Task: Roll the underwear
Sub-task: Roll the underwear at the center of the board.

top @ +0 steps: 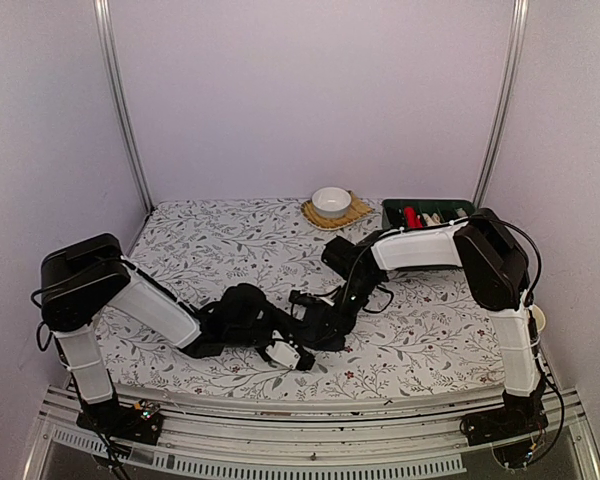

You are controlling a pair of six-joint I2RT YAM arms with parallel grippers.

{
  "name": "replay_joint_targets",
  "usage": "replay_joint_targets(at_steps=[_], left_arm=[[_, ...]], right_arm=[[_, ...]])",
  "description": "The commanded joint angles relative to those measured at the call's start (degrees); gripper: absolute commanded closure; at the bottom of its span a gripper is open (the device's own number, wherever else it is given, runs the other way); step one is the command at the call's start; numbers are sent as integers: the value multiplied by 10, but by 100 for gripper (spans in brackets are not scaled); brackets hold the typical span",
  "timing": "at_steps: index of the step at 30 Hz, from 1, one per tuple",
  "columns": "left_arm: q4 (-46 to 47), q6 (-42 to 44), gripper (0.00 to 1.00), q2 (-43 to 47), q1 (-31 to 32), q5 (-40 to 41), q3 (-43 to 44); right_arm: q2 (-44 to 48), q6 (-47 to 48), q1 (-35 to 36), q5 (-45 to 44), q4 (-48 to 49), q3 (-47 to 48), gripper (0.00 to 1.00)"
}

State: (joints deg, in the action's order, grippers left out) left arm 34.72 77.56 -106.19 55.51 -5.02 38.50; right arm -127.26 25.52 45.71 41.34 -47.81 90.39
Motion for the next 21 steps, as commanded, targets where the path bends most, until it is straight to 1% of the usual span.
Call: replay_joint_targets(at_steps=[1, 2, 6, 8, 9, 10, 12, 14, 17, 21], left_arm=[[-25, -8, 67, -22, 14, 21, 7], [-25, -9, 70, -24, 15, 25, 9], [-41, -9, 76, -27, 20, 35, 13], [-68, -15, 85, -24, 23, 34, 17], [-84, -20, 90, -22, 23, 33, 21], [-107, -29, 94, -19, 23, 30, 28], [-174, -54, 100, -14, 22, 20, 48], [-240, -76, 100, -13, 20, 0, 73], [-322, -98, 100, -18, 17, -24, 111], [-404, -125, 100, -36, 7, -54, 161]], right_arm=[[-18, 8, -3, -8, -21, 1, 95], [-18, 8, -4, -8, -21, 1, 95], [-14, 8, -5, -13, -19, 0, 94], [-5, 5, -7, -24, -13, -4, 93], [2, 2, -8, -31, -5, -7, 92], [13, -2, -8, -39, 3, -14, 89], [40, -8, -8, -56, 27, -32, 80], [68, -13, -8, -64, 44, -53, 73], [111, -14, -8, -75, 68, -82, 69], [181, -33, -8, -104, 110, -138, 65]])
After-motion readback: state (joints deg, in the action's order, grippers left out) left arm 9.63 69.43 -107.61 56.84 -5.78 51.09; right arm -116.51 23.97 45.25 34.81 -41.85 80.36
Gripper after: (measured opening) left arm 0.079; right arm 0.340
